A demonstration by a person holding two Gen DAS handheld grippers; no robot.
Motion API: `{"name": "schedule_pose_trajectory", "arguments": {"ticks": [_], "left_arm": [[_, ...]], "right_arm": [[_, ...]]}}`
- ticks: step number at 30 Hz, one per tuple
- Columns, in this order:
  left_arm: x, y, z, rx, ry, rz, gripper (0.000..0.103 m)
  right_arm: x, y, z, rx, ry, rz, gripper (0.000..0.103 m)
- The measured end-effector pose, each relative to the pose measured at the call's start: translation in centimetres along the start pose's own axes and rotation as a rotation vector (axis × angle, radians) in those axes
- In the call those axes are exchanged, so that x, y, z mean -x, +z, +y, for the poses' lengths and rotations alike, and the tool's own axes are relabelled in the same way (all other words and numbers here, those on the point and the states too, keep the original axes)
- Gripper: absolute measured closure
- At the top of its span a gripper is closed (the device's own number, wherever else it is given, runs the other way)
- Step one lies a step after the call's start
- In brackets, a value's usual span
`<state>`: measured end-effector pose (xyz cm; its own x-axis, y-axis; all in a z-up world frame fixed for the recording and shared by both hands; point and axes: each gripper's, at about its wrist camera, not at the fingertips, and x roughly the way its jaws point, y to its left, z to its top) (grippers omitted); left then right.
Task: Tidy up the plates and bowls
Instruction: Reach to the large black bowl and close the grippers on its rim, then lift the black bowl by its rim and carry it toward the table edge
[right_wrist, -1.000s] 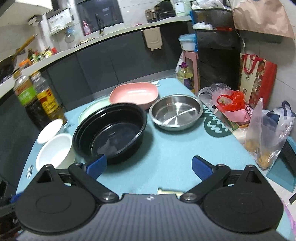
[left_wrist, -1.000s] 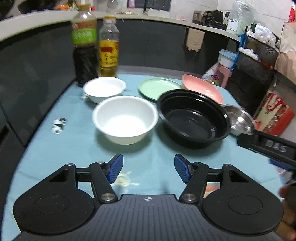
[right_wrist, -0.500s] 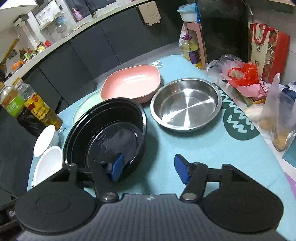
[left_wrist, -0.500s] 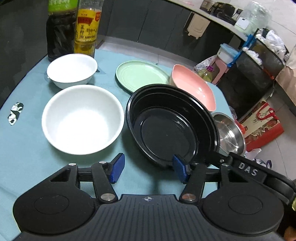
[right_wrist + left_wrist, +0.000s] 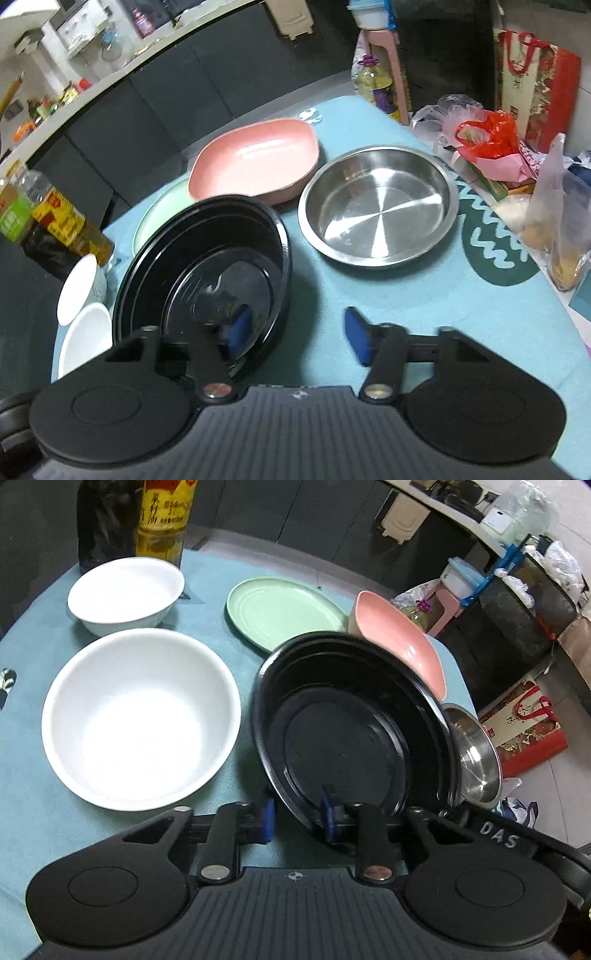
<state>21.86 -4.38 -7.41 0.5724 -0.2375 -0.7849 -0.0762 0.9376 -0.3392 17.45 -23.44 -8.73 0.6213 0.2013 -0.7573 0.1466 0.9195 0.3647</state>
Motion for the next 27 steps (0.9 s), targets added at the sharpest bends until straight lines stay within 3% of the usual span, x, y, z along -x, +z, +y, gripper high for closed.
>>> {"name": "schedule_pose_trajectory", "arguments": {"ticks": [1, 15, 27], "left_arm": [[0.2, -0.2, -0.2, -0.018, -0.004, -0.003, 0.086], [4.9, -4.0, 0.8, -0.060, -0.076, -0.010, 0.085], [10.4, -8.9, 3.7, -0.049, -0.078, -0.047, 0.085]], "right_arm": [[-0.1, 0.0, -0.1, -0.002, 0.027, 0.022, 0.092], [4.3, -3.1, -0.3, 0.009, 0.034, -0.014, 0.091], [7.7, -7.6, 1.9, 0.078, 0.035, -0.013, 0.090]]}}
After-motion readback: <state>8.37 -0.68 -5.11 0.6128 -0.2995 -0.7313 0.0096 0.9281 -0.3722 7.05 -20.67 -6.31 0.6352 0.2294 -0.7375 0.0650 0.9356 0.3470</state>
